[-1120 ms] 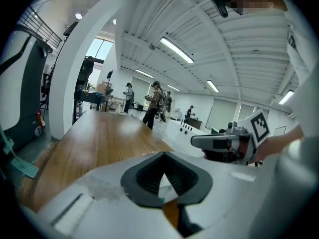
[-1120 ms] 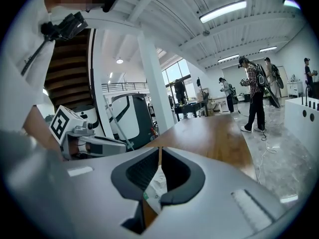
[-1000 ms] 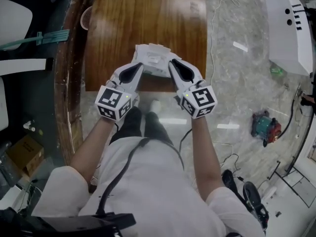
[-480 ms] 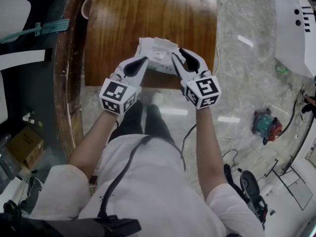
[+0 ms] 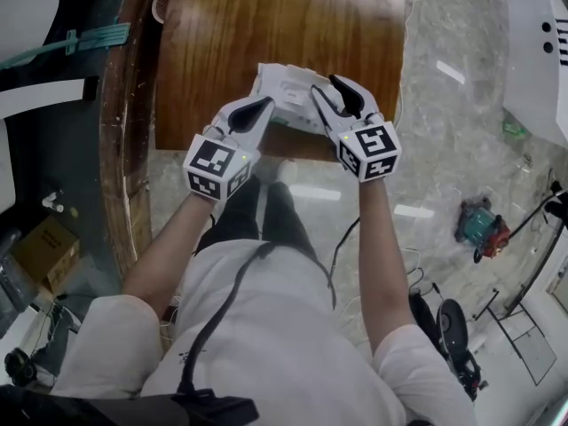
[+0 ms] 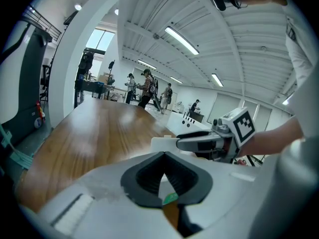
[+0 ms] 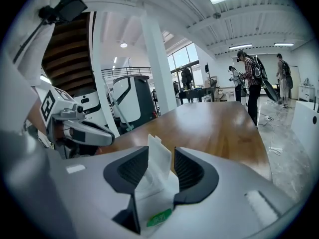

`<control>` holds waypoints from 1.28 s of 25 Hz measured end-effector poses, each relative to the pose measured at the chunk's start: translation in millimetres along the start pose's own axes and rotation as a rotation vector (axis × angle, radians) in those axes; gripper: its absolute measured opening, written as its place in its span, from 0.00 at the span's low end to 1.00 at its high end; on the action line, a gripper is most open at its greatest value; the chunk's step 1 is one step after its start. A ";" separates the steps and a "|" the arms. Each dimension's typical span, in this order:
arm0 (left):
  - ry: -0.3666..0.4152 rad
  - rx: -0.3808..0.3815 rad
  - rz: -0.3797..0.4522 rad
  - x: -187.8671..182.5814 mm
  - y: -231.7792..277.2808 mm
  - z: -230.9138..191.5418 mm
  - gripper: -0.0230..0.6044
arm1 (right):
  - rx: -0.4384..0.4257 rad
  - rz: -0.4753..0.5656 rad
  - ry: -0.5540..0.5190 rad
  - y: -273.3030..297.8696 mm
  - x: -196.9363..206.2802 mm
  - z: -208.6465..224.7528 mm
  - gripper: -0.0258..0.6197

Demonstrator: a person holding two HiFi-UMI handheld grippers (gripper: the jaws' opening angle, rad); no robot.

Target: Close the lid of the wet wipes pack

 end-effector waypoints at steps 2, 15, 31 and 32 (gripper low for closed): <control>0.001 -0.005 -0.006 2.7 1.7 -3.0 0.04 | -0.010 -0.003 0.000 3.9 1.6 0.8 0.28; 0.004 -0.010 -0.005 0.4 -1.5 -0.8 0.04 | -0.055 0.001 -0.022 4.1 -0.4 -2.0 0.28; 0.017 -0.008 0.010 0.6 -15.4 5.7 0.04 | -0.062 -0.006 -0.054 -6.2 0.2 -19.8 0.28; 0.018 -0.008 0.011 0.6 -16.7 5.7 0.04 | -0.062 -0.008 -0.056 -6.7 0.4 -21.0 0.28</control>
Point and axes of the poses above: the fingertips, and each gripper's own axes: y forward along the fingers, z to its right, x out of its underside, the point moved 7 cm from there along -y, backward along the fingers, and after that the axes turned 3 degrees about z, right-handed, at the moved point
